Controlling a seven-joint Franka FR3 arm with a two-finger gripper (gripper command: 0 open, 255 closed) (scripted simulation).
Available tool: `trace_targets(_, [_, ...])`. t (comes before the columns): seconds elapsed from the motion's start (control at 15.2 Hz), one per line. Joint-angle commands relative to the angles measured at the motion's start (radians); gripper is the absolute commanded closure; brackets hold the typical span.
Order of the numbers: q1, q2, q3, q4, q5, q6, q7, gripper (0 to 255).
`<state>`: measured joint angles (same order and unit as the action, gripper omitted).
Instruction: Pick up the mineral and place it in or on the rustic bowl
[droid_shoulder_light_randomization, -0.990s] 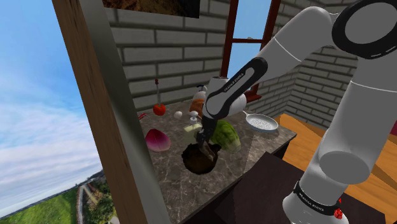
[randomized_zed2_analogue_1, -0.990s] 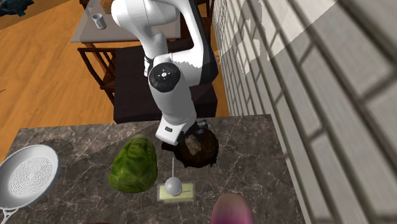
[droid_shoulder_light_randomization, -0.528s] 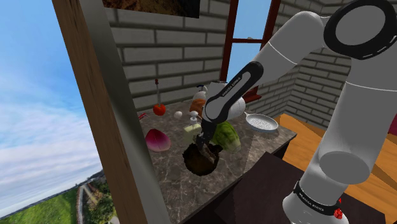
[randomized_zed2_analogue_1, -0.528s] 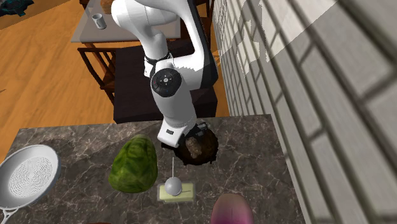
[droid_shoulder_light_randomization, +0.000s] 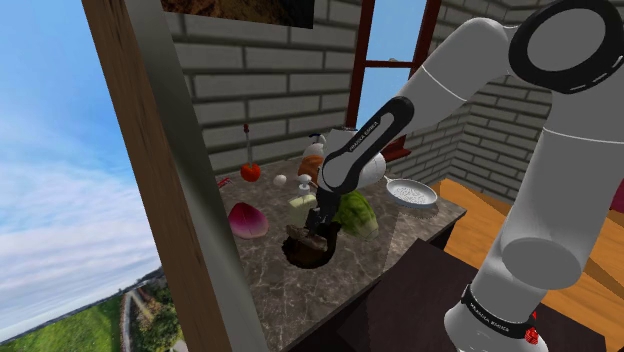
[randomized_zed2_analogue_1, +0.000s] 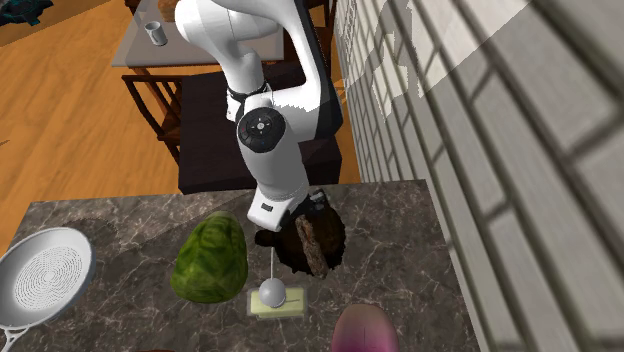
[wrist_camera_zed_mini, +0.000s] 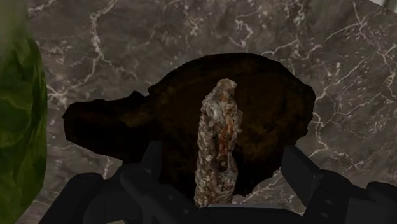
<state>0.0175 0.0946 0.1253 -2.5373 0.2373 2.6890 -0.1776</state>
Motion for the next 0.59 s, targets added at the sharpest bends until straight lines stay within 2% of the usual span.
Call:
trace_targets(0.0, [0.0, 0.0, 0.0, 0.0, 0.0, 0.0, 0.0, 0])
trace_targets(0.26, [-0.01, -0.131, -0.011, 0.004, -0.02, -0.137, 0.013, 0])
trace_targets(0.53, [-0.01, -0.131, -0.011, 0.004, -0.02, -0.137, 0.013, 0])
